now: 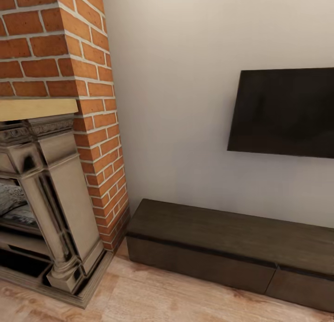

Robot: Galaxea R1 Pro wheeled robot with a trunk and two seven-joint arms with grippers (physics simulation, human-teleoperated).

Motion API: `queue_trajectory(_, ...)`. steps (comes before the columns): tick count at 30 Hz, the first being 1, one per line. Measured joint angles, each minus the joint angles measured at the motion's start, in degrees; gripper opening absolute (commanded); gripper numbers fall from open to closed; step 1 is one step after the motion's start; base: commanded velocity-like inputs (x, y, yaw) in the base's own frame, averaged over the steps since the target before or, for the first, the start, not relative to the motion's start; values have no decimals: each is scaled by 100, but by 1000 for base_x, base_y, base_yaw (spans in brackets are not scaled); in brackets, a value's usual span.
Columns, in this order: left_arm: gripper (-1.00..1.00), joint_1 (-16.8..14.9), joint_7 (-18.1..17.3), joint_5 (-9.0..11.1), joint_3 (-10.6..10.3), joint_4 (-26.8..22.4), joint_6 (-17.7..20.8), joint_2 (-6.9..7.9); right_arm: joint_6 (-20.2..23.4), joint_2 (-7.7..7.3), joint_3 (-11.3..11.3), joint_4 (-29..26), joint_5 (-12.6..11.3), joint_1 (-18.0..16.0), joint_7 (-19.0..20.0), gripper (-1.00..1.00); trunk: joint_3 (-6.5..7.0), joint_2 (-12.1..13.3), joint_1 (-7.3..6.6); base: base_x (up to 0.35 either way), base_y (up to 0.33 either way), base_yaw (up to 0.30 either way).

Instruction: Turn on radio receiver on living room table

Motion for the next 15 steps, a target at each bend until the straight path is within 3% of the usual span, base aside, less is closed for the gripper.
queue_trajectory(15,100,0,0,0,12,-14,-4,-4,0,0,-30,0,-40,0,0,100,40,0,0,0,0,-250)
